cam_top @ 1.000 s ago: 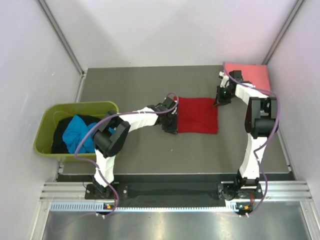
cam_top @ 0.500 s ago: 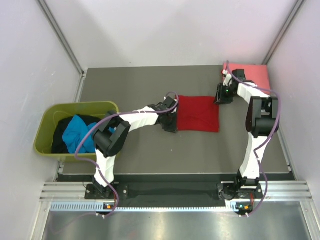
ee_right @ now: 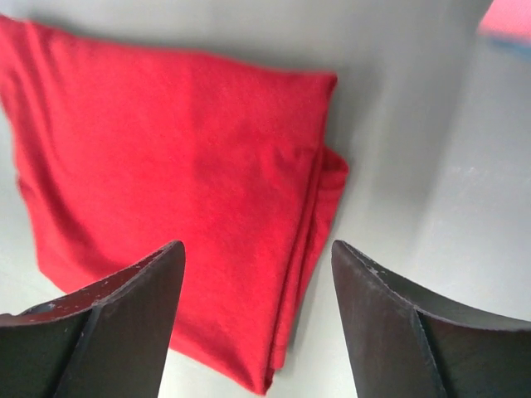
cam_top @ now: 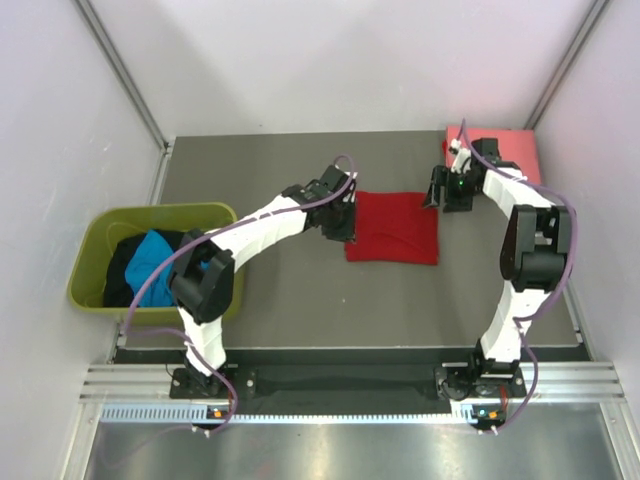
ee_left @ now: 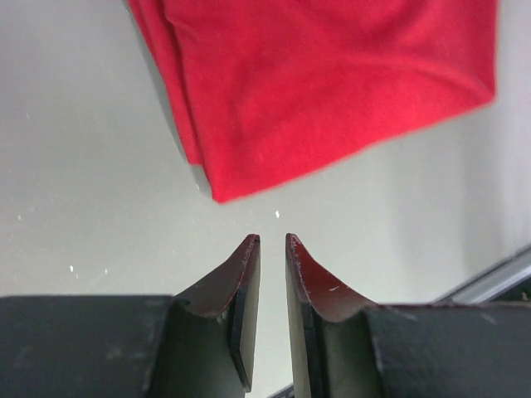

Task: Fold and stack the t-shirts
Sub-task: Fold the tshirt, then neatly place the folded tshirt to the corner

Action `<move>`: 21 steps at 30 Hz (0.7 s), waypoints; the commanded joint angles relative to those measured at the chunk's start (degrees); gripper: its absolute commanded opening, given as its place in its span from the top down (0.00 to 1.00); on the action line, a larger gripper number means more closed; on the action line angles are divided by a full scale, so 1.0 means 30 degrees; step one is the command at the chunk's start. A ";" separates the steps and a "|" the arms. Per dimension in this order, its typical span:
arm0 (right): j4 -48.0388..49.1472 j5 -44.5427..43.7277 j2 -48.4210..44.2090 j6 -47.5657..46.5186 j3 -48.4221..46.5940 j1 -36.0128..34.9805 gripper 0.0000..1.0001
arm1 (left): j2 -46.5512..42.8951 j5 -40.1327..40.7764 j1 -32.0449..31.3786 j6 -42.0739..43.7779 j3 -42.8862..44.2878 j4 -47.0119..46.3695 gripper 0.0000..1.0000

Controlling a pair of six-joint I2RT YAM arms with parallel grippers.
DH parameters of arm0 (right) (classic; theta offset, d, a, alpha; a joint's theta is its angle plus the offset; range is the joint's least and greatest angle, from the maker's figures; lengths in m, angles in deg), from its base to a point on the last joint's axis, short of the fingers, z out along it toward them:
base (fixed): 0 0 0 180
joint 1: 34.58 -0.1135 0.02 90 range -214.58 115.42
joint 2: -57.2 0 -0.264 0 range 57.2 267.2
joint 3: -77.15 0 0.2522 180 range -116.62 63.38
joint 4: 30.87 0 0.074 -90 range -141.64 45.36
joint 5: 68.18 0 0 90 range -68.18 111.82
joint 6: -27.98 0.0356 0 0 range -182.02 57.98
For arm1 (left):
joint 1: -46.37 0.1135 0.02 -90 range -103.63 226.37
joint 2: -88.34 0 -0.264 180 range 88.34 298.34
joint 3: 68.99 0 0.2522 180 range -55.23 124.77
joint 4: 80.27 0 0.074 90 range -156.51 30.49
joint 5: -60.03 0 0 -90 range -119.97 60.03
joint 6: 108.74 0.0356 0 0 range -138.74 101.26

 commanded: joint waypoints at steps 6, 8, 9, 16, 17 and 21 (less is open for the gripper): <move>0.0809 0.0273 0.1693 -0.1049 0.0374 -0.0160 0.28 | -0.4712 -0.1684 0.0078 0.2022 -0.2005 -0.0096 0.76; 0.0605 0.0011 0.2015 -0.1662 0.0345 -0.0569 0.28 | -0.5390 -0.1509 0.0078 0.2520 -0.2649 -0.0329 0.76; 0.0372 -0.0194 0.2104 -0.1840 0.0344 -0.0803 0.29 | -0.6032 -0.1305 0.0078 0.2666 -0.2885 -0.0418 0.76; 0.0604 -0.1952 0.2164 -0.1550 0.1165 -0.1509 0.57 | -0.8643 0.1330 0.0078 0.3312 -0.5638 -0.1823 0.75; 0.0691 -0.2012 0.2105 -0.1578 0.1078 -0.1509 0.66 | -0.8877 0.1653 0.0107 0.3341 -0.5960 -0.1912 0.75; 0.0956 -0.2333 0.0966 -0.1549 0.0464 -0.1538 0.97 | -0.9494 0.1597 0.0108 0.3634 -0.5788 -0.1533 0.74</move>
